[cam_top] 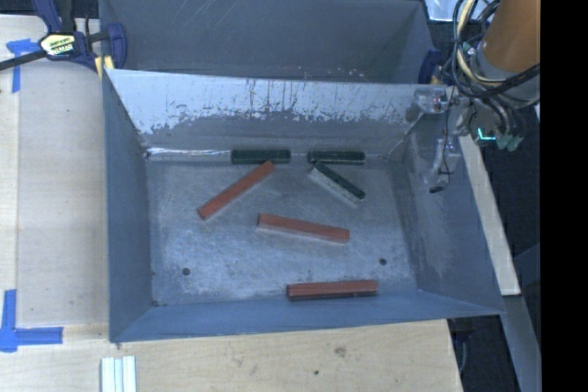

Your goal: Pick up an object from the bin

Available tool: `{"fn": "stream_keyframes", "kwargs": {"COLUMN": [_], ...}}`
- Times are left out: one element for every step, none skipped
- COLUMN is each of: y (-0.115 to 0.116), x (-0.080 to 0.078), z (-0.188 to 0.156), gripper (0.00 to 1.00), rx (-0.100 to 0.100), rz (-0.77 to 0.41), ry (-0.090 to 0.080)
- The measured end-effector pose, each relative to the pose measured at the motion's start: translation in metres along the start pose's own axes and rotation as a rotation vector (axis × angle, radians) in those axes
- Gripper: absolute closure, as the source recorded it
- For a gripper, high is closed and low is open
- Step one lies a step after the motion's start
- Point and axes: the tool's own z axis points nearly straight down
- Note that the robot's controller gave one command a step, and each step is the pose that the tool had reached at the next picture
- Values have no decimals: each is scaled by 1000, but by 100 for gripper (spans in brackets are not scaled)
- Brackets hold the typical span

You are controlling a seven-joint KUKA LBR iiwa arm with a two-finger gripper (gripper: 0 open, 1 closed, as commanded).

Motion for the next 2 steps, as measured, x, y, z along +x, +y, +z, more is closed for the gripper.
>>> {"fn": "stream_keyframes", "kwargs": {"y": [0, 17], "x": [-2, 45], "z": [-4, 33], "gripper": [0, 0], "rx": [1, 2], "rz": [-2, -51], "ry": [-8, -12]}}
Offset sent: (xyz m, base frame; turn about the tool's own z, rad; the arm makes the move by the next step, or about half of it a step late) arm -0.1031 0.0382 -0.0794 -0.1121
